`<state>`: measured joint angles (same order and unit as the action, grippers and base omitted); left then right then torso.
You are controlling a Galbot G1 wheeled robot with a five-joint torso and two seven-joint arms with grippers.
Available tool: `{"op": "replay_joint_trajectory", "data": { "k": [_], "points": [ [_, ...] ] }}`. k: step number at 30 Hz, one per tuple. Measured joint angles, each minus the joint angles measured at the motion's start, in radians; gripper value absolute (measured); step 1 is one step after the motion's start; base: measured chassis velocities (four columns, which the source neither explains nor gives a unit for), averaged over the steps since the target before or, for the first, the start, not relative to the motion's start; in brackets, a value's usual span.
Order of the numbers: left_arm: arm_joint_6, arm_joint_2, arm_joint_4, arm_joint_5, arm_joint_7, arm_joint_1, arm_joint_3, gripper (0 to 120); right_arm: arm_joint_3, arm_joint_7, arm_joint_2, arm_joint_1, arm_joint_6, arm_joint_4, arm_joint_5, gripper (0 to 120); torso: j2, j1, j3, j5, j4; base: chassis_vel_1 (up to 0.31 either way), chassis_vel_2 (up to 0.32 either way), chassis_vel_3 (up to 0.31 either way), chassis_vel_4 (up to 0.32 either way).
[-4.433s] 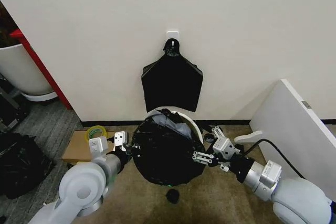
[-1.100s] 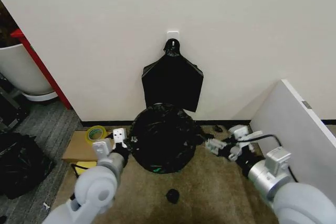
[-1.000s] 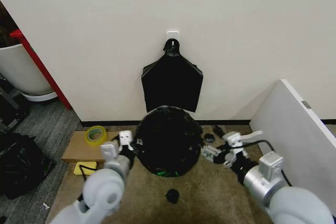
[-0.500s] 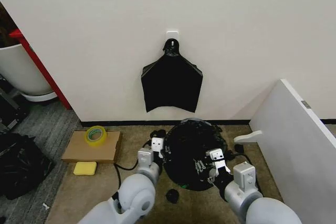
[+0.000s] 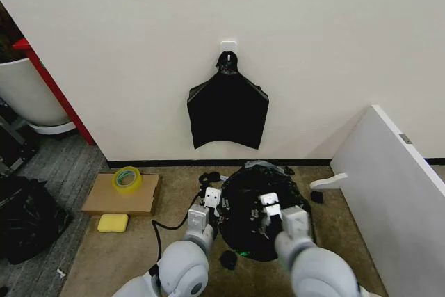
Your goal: Place the garbage bag over the trash bin.
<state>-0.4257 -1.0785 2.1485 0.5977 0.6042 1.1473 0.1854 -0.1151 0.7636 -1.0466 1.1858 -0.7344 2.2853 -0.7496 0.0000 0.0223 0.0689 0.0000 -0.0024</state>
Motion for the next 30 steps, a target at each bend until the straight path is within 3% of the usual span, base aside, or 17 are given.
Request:
{"op": "replay_joint_trajectory", "data": {
  "k": [12, 24, 30],
  "points": [
    [0.044, 0.029, 0.056, -0.052, -0.006, 0.034, -0.023, 0, -0.134, 0.104, -0.065, -0.198, 0.001, -0.228, -0.028, 0, 0.0, 0.0, 0.0, 0.0, -0.0001, 0.0, 0.0, 0.0, 0.0],
    [0.041, 0.028, 0.077, -0.025, -0.012, 0.036, -0.06, 0, -0.162, 0.101, -0.084, -0.292, 0.002, -0.353, 0.015, 0, 0.0, 0.0, 0.0, 0.0001, 0.0, 0.0, 0.0, 0.0, 0.0],
    [0.03, 0.041, 0.088, -0.006, -0.017, 0.029, -0.071, 0, -0.186, 0.09, -0.1, -0.314, 0.003, -0.347, 0.004, 0, 0.0, 0.0, 0.0, 0.0001, -0.0002, 0.0, 0.0, 0.0, 0.0]
  ]
}}
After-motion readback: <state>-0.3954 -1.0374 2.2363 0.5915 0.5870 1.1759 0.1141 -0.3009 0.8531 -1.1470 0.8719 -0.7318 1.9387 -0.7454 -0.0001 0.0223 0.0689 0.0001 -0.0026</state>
